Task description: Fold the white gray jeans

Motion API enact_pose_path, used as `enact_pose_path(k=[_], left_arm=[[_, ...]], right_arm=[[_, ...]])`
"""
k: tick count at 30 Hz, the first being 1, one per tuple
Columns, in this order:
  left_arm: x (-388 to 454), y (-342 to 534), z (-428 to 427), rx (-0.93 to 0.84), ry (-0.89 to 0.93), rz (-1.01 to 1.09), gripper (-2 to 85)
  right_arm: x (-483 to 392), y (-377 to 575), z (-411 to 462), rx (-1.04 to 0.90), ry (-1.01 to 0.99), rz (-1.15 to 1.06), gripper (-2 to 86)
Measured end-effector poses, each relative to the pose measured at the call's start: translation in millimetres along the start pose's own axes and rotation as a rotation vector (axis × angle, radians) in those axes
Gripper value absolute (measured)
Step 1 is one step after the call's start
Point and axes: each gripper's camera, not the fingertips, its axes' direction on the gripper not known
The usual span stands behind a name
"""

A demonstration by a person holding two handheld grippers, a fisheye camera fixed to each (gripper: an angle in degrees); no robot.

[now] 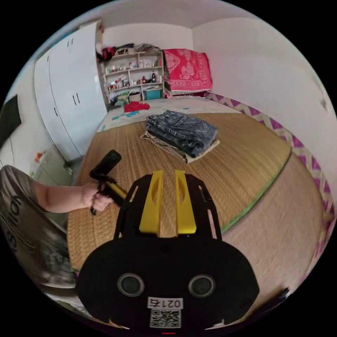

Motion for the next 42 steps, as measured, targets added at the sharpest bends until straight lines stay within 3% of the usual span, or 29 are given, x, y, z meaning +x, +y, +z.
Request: enact_pose_path(k=[4,10,19,24,29,36,42], left_arm=[[-9.4,8.3,-32.5,0.154,0.063,-0.028,-0.9],[-14.9,30.9,-79.8,0.422,0.075,-0.062,-1.0],[-10.2,33.1,-78.8,0.413,0.059,-0.051,-0.9],[-23.1,34.2,-81.1,0.428,0.090,-0.108,-1.0],[-31.0,27.3,-73.2,0.375,0.118,-0.131,-1.0],[-38.8,18.8,-65.6,0.328,0.121,-0.143,-1.0],[-41.6,13.9,-60.2,0.321,0.114,-0.137,-1.0]], right_arm=[[-66.7,-77.4,80.3,0.051,0.153,-0.327,10.5],[-132.4,-163.0,192.5,-0.062,0.268,-0.585,12.6],[-159.3,-204.5,275.8,-0.114,0.288,-0.531,17.4],[-163.2,-210.0,293.2,-0.147,0.376,-0.525,12.7],[-123.6,-230.1,261.2,-0.112,0.229,-0.307,8.6],[34.2,-230.2,126.4,0.163,-0.101,0.212,8.0],[147.4,-172.2,-46.9,0.298,-0.018,0.422,8.1]])
